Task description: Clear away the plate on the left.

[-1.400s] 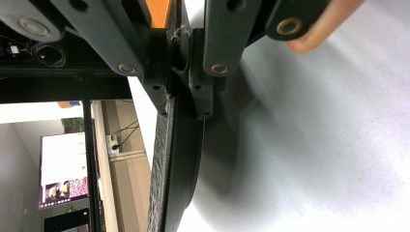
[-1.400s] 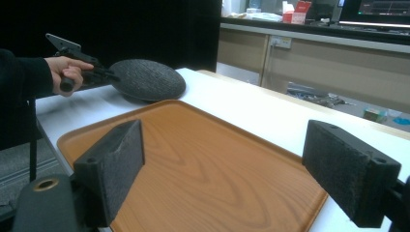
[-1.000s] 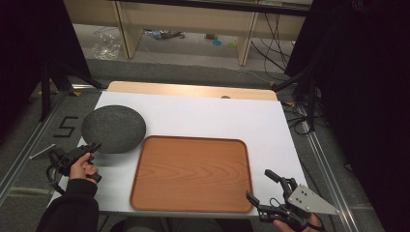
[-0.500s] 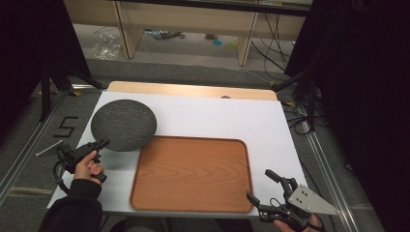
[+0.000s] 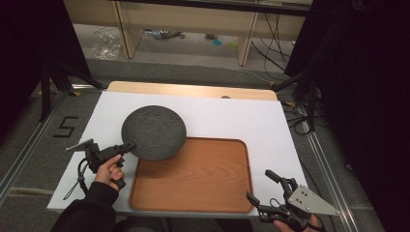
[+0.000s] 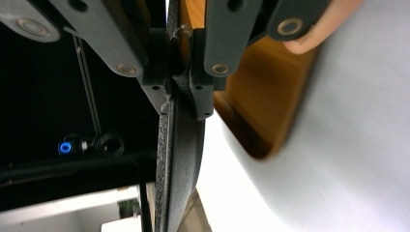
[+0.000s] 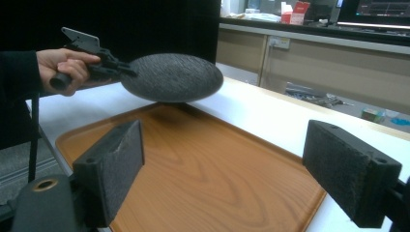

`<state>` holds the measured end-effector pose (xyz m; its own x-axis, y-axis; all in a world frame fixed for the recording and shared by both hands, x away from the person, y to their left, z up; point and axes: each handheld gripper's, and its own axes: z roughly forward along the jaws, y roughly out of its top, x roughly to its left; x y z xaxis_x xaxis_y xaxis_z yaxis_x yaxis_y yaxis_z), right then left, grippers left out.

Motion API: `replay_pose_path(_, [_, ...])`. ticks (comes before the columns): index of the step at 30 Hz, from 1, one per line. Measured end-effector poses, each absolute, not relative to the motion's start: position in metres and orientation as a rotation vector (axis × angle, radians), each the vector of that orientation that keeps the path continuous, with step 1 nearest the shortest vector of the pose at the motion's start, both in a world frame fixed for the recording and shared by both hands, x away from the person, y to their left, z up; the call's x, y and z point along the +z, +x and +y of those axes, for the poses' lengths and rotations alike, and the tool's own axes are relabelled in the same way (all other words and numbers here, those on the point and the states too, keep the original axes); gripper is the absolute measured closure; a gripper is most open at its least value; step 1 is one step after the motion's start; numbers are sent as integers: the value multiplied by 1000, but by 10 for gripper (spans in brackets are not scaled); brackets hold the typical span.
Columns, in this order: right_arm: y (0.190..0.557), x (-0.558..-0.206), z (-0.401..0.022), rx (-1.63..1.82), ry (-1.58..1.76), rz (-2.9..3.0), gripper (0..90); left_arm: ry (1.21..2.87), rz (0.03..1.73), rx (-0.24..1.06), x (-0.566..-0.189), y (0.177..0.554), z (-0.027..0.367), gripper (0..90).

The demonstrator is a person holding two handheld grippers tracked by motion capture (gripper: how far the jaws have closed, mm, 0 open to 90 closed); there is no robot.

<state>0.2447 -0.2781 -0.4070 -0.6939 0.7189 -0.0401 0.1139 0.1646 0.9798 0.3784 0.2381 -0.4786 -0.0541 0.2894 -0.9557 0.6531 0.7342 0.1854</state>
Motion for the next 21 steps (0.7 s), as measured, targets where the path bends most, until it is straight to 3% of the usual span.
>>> replay_pose_path(21, [243, -406, -279, 1569, 801, 1943, 158, 1041, 1595, -524, -477, 364, 171, 807])
